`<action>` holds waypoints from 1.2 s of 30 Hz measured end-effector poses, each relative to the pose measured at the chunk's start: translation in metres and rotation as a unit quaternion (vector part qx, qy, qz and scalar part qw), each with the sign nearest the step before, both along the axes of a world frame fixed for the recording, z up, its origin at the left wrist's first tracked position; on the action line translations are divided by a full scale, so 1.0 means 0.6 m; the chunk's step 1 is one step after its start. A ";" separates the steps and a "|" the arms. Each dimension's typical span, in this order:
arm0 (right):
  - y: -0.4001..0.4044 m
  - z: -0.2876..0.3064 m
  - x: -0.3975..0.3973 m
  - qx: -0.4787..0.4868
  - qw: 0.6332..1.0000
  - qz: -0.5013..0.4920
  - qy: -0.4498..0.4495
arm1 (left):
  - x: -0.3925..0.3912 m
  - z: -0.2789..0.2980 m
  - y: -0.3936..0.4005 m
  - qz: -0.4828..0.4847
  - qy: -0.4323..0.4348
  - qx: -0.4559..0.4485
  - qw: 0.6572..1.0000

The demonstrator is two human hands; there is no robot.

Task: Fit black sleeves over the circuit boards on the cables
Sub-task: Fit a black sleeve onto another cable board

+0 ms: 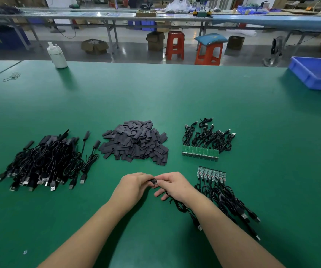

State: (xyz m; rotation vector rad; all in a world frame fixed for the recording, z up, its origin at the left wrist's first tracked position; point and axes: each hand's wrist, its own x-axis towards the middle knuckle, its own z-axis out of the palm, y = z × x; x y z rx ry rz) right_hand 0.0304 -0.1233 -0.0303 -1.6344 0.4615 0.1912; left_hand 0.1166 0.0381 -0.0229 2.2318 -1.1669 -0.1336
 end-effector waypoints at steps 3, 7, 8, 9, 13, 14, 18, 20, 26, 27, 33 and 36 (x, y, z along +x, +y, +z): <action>0.001 -0.002 0.001 0.000 1.000 0.002 0.000 | 0.000 0.000 -0.001 -0.001 0.005 0.009 1.000; 0.002 -0.003 0.000 -0.008 1.000 0.002 0.003 | -0.001 0.003 -0.006 -0.015 0.014 0.035 0.999; 0.003 -0.003 0.000 -0.012 1.000 0.003 0.005 | -0.002 0.003 -0.009 -0.018 0.014 0.040 0.999; 0.003 -0.002 0.000 -0.015 1.000 0.004 0.006 | -0.003 0.003 -0.012 -0.021 0.010 0.044 0.999; 0.004 -0.002 -0.001 -0.020 1.000 0.009 0.012 | -0.005 0.000 -0.021 -0.022 -0.002 0.062 0.998; 0.004 -0.002 -0.001 -0.019 1.000 0.010 0.013 | -0.005 -0.001 -0.022 -0.022 -0.003 0.065 0.998; 0.003 0.000 -0.003 -0.015 1.000 0.010 0.013 | -0.005 -0.006 -0.026 -0.019 -0.021 0.096 0.995; 0.003 0.001 -0.003 -0.021 1.000 0.012 0.012 | -0.004 -0.008 -0.028 -0.022 -0.046 0.123 0.991; 0.006 0.007 -0.006 -0.035 0.999 0.026 0.001 | -0.008 -0.010 -0.036 -0.034 -0.124 0.215 0.968; 0.007 0.009 -0.007 -0.039 0.999 0.028 -0.003 | -0.008 -0.010 -0.038 -0.033 -0.124 0.218 0.968; 0.014 0.011 -0.005 -0.016 1.000 0.012 -0.009 | -0.001 -0.007 -0.042 0.018 0.017 0.074 0.997; 0.015 0.011 -0.002 0.024 0.999 -0.020 -0.010 | -0.004 -0.003 -0.042 0.055 0.065 0.032 0.996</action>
